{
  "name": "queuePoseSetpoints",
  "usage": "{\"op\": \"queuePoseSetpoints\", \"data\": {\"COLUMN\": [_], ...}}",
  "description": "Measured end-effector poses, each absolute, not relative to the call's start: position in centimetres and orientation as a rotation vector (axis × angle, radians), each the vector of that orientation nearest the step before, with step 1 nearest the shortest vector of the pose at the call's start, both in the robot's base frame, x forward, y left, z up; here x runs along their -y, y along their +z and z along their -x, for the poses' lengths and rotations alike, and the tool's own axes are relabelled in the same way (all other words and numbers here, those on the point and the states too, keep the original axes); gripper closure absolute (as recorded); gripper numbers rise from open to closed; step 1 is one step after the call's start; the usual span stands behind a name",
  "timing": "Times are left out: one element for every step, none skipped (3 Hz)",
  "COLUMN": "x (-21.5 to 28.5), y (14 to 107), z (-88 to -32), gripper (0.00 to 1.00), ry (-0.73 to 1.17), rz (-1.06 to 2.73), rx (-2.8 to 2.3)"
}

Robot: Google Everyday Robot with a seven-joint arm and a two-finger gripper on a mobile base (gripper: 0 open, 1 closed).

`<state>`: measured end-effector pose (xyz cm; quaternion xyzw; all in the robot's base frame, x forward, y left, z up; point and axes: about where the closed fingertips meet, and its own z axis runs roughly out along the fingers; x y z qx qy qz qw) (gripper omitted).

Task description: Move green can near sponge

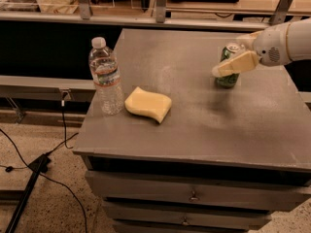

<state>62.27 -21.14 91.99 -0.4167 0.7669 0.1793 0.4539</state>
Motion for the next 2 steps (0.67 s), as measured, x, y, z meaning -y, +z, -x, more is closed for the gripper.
{"op": "queuePoseSetpoints", "data": {"x": [20.93, 20.39], "y": [91.57, 91.82], "z": [-63.6, -64.34], "gripper": [0.39, 0.7], "ry": [0.437, 0.462], "rz": [1.005, 1.004], "rx": [-1.89, -1.882]}}
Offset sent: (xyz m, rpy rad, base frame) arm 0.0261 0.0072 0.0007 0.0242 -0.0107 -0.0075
